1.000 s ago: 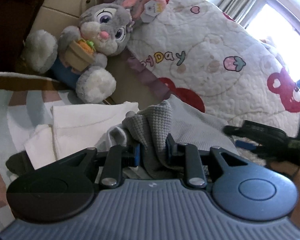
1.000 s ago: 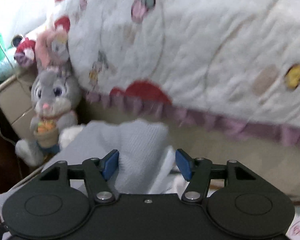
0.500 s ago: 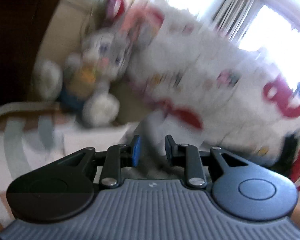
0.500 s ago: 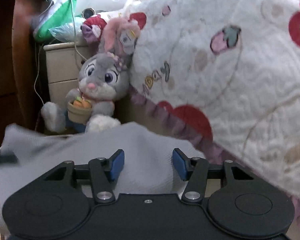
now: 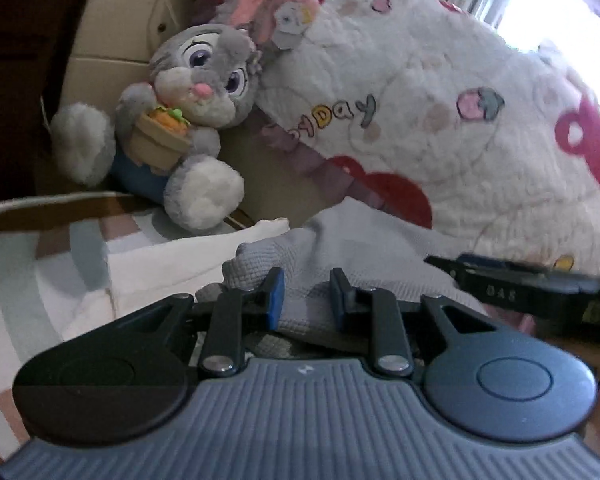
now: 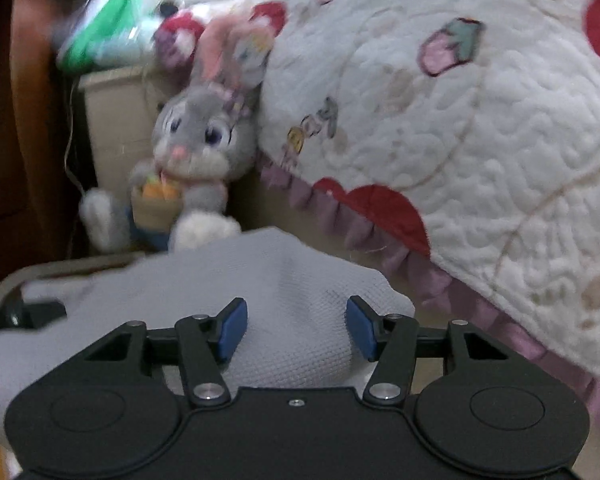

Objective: Fold clothes
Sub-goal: 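Lower the folded shirt onto the stack of folded clothes with both grippers, then open both grippers to release the shirt on the stack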

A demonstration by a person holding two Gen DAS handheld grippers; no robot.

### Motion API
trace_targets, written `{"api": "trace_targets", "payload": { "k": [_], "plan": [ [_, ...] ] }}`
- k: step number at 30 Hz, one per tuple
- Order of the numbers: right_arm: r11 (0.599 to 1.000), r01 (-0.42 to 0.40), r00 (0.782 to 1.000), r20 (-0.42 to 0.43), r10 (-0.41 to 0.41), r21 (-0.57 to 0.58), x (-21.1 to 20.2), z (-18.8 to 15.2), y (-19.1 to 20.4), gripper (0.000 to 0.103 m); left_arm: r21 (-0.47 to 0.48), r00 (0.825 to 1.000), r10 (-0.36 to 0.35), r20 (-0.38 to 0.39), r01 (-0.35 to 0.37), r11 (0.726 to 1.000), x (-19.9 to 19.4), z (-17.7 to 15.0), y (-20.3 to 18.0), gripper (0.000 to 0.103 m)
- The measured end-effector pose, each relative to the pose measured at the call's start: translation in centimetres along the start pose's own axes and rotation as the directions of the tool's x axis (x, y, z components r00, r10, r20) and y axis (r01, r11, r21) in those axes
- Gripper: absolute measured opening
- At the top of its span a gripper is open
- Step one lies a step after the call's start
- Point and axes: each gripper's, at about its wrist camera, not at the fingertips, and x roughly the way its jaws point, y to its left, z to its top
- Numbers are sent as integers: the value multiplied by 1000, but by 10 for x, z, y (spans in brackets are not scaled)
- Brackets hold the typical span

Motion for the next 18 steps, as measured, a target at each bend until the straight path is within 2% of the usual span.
{"api": "trace_targets", "payload": {
  "k": [5, 10, 14, 16, 18],
  "plan": [
    [996, -32, 999, -7, 33, 79, 7, -1, -13, 62, 16, 999, 25, -26, -24, 1000, -3, 1, -2, 24],
    [992, -27, 999, -40, 33, 122, 12, -3, -15, 63, -16, 998, 0, -65, -1, 1000, 0, -1, 4, 24],
    [992, -26, 1000, -14, 28, 126, 4, -12, -14, 63, -25, 997, -20, -71, 18, 1000, -7, 1, 3, 24],
    [991, -23, 1000, 2, 23, 130, -7, -10, -13, 64, -2, 998, -23, -65, 23, 1000, -16, 3, -3, 28],
    [991, -19, 1000, 3, 19, 135, -22, -9, -9, 64, 25, 998, -30, -59, 31, 999, -26, 5, -9, 44]
  ]
}}
